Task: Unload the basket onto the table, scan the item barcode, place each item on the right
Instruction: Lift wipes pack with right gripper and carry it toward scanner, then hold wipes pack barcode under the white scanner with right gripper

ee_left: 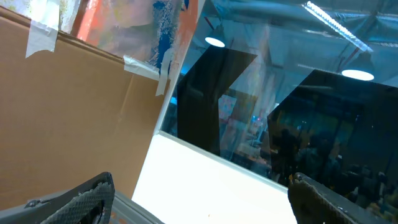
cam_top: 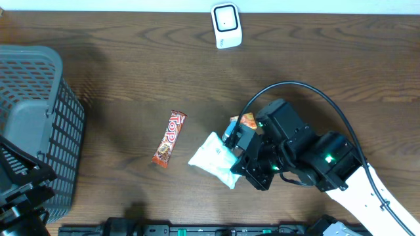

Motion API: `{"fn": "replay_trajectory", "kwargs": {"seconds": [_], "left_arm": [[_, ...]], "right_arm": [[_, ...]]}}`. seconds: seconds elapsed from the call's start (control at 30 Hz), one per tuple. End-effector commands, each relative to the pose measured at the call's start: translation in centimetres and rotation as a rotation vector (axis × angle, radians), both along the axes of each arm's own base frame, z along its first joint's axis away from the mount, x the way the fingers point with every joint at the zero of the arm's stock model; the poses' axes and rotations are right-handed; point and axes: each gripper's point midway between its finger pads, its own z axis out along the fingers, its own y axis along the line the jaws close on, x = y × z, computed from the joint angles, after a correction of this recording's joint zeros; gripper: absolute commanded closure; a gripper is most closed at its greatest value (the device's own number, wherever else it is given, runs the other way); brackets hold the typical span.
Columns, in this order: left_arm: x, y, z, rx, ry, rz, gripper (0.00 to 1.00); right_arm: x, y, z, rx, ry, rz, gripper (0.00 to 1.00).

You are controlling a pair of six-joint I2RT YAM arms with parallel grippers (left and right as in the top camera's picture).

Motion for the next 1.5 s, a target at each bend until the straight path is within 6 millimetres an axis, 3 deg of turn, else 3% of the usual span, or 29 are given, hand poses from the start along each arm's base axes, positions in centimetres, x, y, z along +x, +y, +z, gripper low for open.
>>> {"fn": "replay_trajectory", "kwargs": {"seconds": [0.0,0.13,0.23,0.4,0.53,0.7,0.87,1.0,1.13,1.33,1.47], "left_arm": [[-0.4,0.1,0.0,-0.01,-0.013,0.006,0.1],[-0.4,0.1,0.0,-0.01,-0.013,0.006,0.1],[-0.4,0.1,0.0,-0.01,-0.014,0.006,0.1],[-0.4,0.1,0.1,-0.01,-0.014,0.006,0.1],[-0.4,0.2,0.1,-0.01,-0.014,0.006,0.1],[-0.4,0.1,0.1,-0.01,-0.014,0.006,0.1],[-0.4,0.1,0.1,-0.01,-0.014,0.006,0.1],[-0.4,0.1,0.1,-0.01,-0.014,0.006,0.1],[-0.4,0.1,0.0,-0.01,-0.014,0.005,0.1],[-0.3,0.1,0.0,-0.009,-0.009,0.005,0.1],[-0.2,0.1,-0.3,-0.009,0.003,0.005,0.1]], "right_arm": [[2.8,-1.7,-0.1,-0.107,-0.093,-0.199,0.99],[5.8,-4.2,-0.7,-0.232,-0.189,-0.394,0.98],[8.8,-7.2,-1.0,-0.369,-0.305,-0.593,0.98],[12.7,-9.0,-1.5,-0.51,-0.458,-0.765,0.98],[16.5,-10.7,-1.1,-0.685,-0.675,-0.857,0.99],[20.7,-9.6,-1.9,-0.878,-0.876,-0.78,0.99],[26.3,-8.5,-0.6,-1.125,-1.124,-0.759,0.99],[30.7,-8.0,0.1,-1.193,-1.215,-0.752,0.99],[33.4,-8.1,1.0,-1.23,-1.332,-0.713,0.99],[36.6,-8.4,-2.9,-1.365,-1.376,-0.438,0.99],[37.8,-8.4,-4.2,-1.351,-1.396,-0.393,0.99]]}}
